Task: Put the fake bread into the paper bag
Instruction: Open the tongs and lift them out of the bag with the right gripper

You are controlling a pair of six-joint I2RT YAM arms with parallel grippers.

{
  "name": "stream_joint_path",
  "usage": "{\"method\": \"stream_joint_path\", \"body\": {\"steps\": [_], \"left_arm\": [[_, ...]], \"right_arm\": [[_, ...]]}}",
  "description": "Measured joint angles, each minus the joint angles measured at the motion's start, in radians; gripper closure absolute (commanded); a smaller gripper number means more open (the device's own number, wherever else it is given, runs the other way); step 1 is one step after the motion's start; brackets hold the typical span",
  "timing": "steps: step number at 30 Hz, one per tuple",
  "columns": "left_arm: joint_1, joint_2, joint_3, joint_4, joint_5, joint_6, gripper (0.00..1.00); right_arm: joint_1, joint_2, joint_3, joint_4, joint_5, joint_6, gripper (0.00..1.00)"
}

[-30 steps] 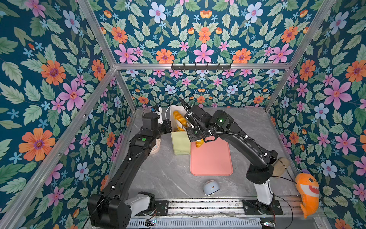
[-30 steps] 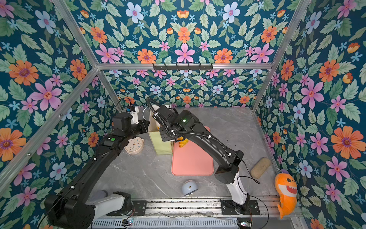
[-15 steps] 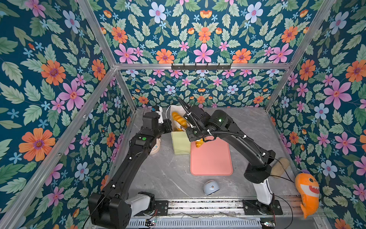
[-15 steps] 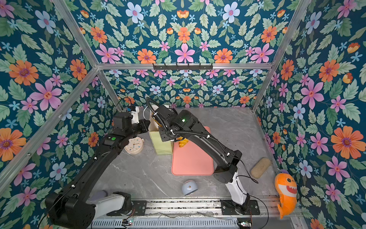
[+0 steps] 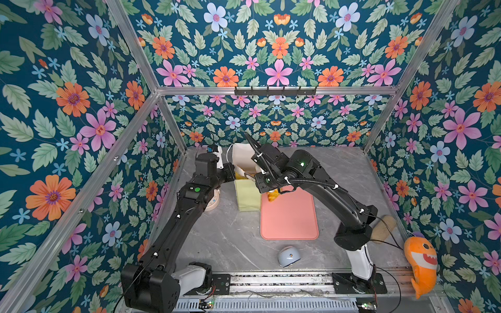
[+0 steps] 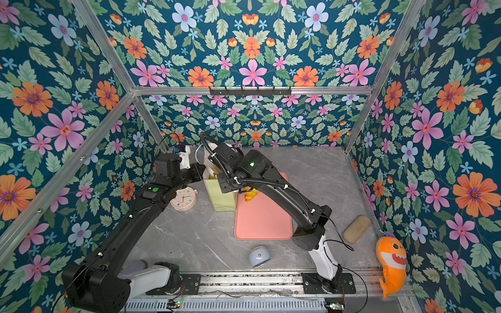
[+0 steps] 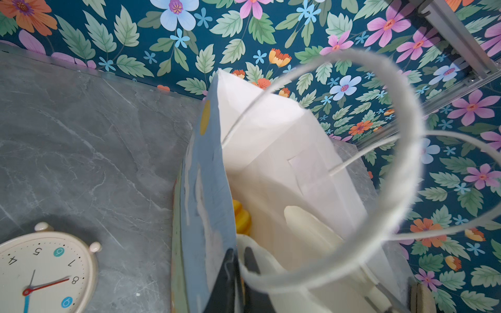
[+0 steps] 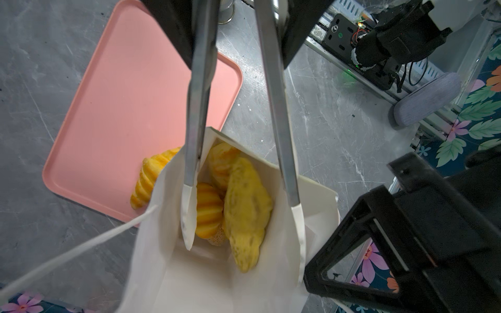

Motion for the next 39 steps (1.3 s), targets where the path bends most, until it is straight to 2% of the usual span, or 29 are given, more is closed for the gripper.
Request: {"method": "stream_joint_path", "body": {"steps": [11, 23, 32, 39], "left_arm": [[0.000, -0.002, -0.003, -0.001, 0.000, 0.000, 0.90], [0.000, -0.002, -0.003, -0.002, 0.000, 0.000, 0.90], [0.000, -0.002, -0.003, -0.002, 0.000, 0.000, 0.90], [0.000, -0.003, -0.002, -0.005, 0.000, 0.000, 0.89]], "right_arm": [[0.001, -0.074, 0.008, 0.018, -0.049, -0.026, 0.53], [0.001, -0.276, -0.075, 0.096, -0.090, -0.077, 0.56], [-0.007, -0.430, -0.173, 0.116, -0.003, -0.119, 0.57], [-0.074, -0.550, -0.299, 0.109, 0.078, -0.117, 0.57]]}}
